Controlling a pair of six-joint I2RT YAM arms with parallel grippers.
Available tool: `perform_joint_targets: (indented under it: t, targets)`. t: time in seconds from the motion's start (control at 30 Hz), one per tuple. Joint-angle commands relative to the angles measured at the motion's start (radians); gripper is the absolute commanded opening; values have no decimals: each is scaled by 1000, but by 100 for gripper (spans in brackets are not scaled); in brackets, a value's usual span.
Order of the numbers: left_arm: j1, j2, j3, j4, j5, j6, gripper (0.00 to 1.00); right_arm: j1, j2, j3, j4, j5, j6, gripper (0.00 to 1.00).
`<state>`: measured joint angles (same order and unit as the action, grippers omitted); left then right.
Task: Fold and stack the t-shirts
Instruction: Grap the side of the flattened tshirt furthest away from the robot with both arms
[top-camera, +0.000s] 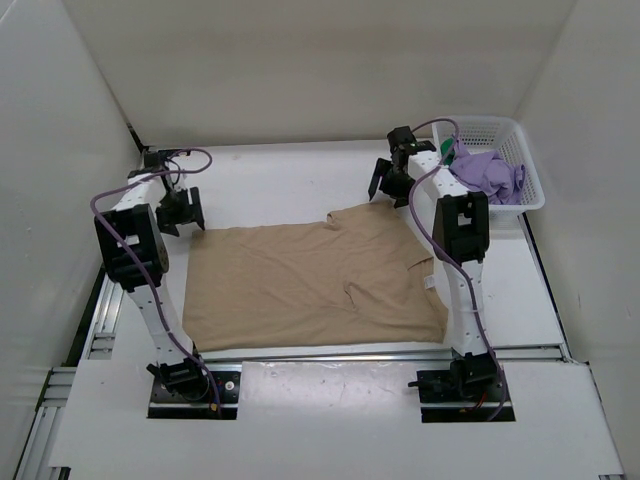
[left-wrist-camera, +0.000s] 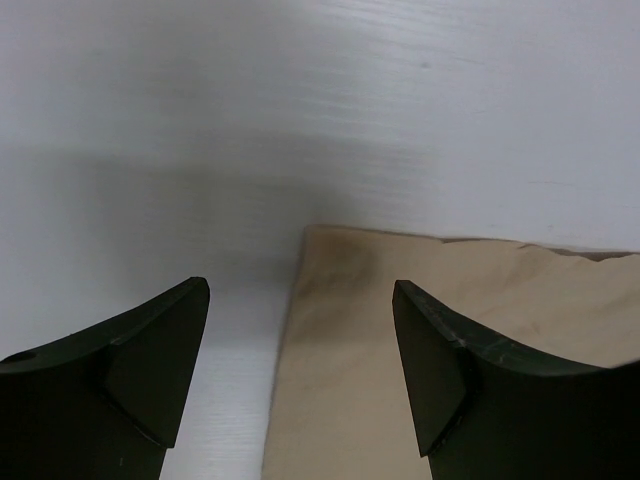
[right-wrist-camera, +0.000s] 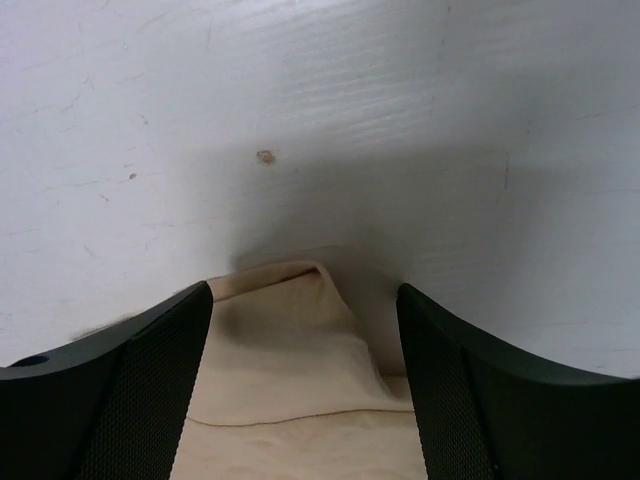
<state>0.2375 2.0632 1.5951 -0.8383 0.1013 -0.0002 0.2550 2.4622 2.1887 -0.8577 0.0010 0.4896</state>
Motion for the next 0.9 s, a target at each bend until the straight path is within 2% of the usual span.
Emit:
perform_joint_targets:
  t: [0.0, 0.03, 0.1, 0.17, 0.23, 0.33, 0.37, 0.4, 0.47, 0.5, 0.53, 0.57, 0.6, 0.77, 0.87]
  targets:
    - [-24, 18, 42, 8, 50, 0, 85, 3, -17, -92, -14, -7, 13, 78]
    - [-24, 34, 42, 8, 51, 0, 85, 3, -32, -113, -14, -7, 14, 78]
    - [-24, 77, 42, 8, 51, 0, 85, 3, -45, -142, -3, -7, 24, 71]
    - [-12, 98, 42, 18, 40, 0, 82, 3, -54, -153, 6, -7, 33, 61]
    - [-12, 110, 42, 27, 75, 0, 78, 3, -54, -153, 16, -36, 44, 56]
    - [-12, 120, 52, 27, 90, 0, 64, 3, -78, -153, 25, -49, 64, 42]
    - [-12, 129, 63, 27, 90, 0, 54, 12, -88, -162, 25, -49, 64, 37]
    - [-21, 129, 63, 27, 90, 0, 49, 12, -104, -162, 25, -49, 64, 28]
    - [-21, 129, 63, 27, 109, 0, 40, 12, -136, -201, 35, -49, 64, 20]
    - [-30, 129, 46, 27, 120, 0, 35, 23, -147, -213, 36, -49, 64, 14]
    - [-30, 114, 33, 27, 129, 0, 22, 23, -160, -225, 36, -49, 64, 11]
    - [-30, 104, 17, 27, 129, 0, 13, 32, -184, -250, 46, -49, 54, 9]
    - [-41, 83, 0, 27, 129, 0, 10, 32, -196, -260, 46, -49, 53, 7]
    - [-41, -20, -95, 36, 112, 0, 10, 79, -347, -380, 104, -15, 35, 0]
    - [-41, -130, -139, 59, 60, 0, 10, 104, -466, -487, 118, 22, 23, 0]
